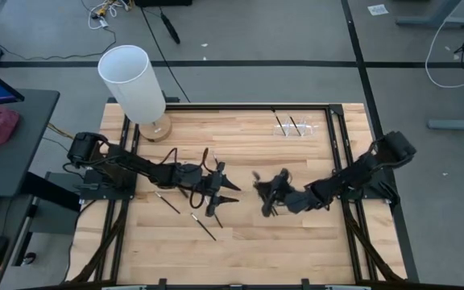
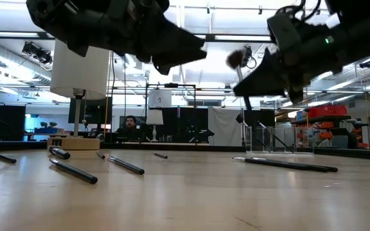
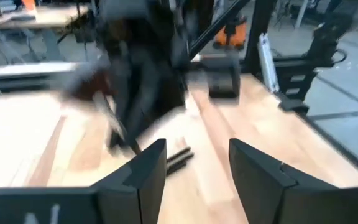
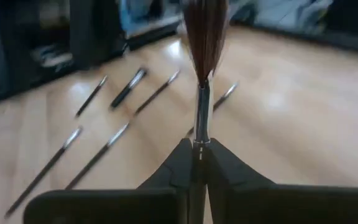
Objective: Put items in baskets/containers
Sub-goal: Put the highlighter brush into the transparent organizer
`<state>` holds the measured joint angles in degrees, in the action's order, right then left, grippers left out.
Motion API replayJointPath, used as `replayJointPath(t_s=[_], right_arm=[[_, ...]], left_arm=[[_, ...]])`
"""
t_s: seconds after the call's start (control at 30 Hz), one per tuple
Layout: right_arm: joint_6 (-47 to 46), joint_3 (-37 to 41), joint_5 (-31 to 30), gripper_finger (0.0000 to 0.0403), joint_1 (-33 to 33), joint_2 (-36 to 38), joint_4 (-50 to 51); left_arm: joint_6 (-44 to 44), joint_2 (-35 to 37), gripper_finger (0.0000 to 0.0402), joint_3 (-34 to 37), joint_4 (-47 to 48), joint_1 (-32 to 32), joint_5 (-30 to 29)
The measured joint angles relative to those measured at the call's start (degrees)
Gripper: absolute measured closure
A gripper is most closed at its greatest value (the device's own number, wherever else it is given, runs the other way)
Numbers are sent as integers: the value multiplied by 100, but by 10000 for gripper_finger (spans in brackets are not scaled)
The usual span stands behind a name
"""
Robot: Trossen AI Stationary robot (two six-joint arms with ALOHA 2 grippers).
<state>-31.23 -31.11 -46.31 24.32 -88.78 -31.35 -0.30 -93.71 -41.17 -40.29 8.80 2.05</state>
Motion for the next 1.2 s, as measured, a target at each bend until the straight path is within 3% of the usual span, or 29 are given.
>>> replayJointPath(t_s=[0.27,0.4,0.53,0.73,0.87,1.0,1.2], right_arm=[[1065,2,-376,385,-1038,2170,2539],[1676,5,-428,385,-2124,3143,3593],[2642,8,-155,385,-3390,3642,3710],[3356,8,1490,385,-5521,3491,3522],[3503,8,1853,385,-6534,3140,3293],[3403,11,2682,385,-7129,2762,3285],[3376,11,2794,385,-7320,2198,3370]], left_arm=[[-85,-2,224,2,312,39,-129],[-81,-2,224,2,295,48,-204],[-83,-2,225,2,280,50,-204],[-85,-2,225,0,222,48,-204],[-134,-2,225,0,231,48,-204],[-216,-2,225,1,233,50,-204],[-213,-4,225,0,235,109,-206]])
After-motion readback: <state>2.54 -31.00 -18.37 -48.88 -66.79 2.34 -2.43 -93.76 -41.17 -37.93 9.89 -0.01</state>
